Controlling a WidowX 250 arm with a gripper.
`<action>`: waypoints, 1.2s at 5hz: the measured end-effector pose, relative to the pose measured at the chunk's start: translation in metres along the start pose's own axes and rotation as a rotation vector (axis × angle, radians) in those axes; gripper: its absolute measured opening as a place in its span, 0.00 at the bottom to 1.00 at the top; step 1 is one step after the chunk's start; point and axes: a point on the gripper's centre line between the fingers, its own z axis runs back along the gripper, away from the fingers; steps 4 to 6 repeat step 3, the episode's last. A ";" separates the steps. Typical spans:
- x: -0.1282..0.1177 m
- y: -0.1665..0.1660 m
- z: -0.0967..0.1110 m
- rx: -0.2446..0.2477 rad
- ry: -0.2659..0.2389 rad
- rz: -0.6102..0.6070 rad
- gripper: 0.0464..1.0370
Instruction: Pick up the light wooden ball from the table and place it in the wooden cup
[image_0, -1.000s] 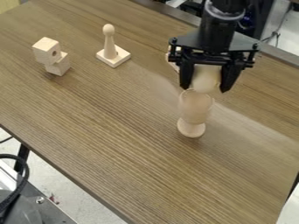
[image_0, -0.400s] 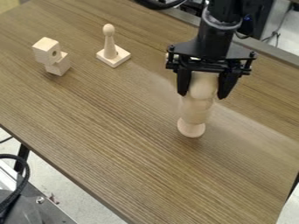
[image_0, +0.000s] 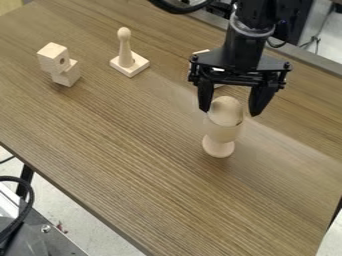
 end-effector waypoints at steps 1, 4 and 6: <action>-0.008 0.011 0.010 -0.015 -0.018 0.005 0.96; 0.023 0.051 0.039 -0.042 -0.082 0.100 0.96; 0.023 0.051 0.039 -0.042 -0.082 0.100 0.96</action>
